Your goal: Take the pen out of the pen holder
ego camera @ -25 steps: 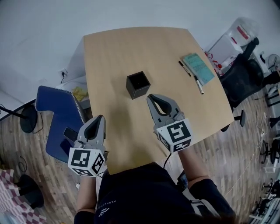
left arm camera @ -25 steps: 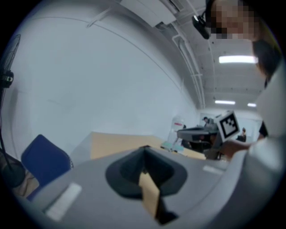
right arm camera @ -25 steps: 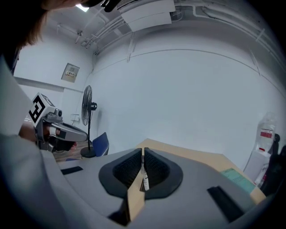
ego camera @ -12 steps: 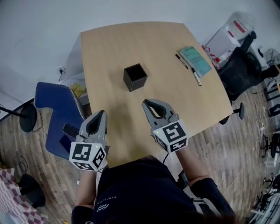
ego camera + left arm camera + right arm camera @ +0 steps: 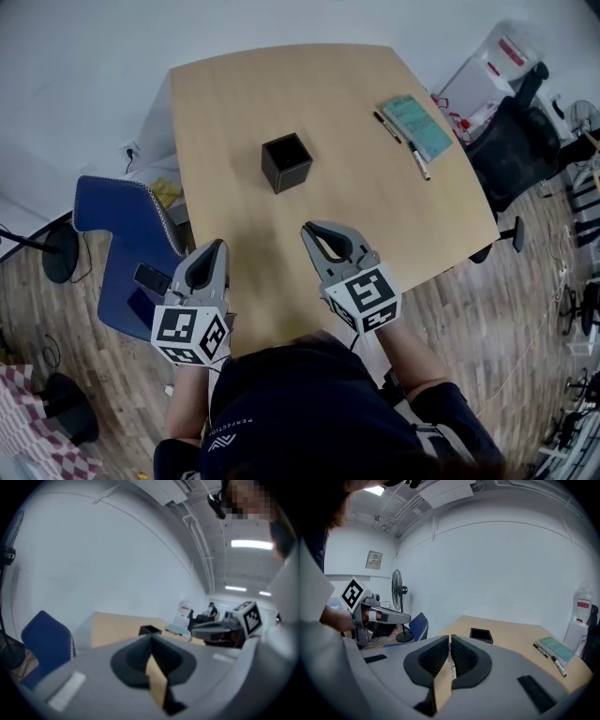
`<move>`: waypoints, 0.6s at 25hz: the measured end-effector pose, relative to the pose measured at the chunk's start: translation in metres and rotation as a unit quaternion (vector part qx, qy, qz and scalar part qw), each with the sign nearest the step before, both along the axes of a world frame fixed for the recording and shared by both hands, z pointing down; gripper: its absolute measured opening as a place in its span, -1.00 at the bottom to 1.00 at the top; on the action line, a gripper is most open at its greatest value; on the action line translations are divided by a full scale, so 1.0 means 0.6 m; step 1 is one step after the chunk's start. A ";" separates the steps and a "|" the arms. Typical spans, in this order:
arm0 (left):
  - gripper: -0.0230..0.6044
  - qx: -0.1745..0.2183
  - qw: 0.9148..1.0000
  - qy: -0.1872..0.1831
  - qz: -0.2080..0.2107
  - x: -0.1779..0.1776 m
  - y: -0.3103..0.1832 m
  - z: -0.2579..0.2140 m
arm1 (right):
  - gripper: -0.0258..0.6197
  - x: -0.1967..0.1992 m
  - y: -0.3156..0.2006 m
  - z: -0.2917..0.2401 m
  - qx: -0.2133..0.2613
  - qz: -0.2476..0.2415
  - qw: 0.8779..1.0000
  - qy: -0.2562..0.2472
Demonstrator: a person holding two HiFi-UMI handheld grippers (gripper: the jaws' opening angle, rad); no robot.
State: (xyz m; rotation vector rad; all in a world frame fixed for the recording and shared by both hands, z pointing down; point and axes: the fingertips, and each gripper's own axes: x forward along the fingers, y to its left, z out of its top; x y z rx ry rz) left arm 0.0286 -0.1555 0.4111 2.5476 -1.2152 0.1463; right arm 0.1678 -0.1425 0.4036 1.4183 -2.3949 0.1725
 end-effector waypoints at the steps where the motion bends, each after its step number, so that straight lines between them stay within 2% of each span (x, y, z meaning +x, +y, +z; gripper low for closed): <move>1: -0.91 -0.001 1.000 0.000 -0.002 -0.002 -0.001 0.002 | -0.87 -0.004 0.000 0.001 -0.001 -0.002 1.000 -0.001; 15: -0.91 -0.010 1.000 0.003 -0.027 -0.012 0.001 0.009 | -0.87 -0.011 0.007 0.014 -0.011 -0.017 1.000 -0.007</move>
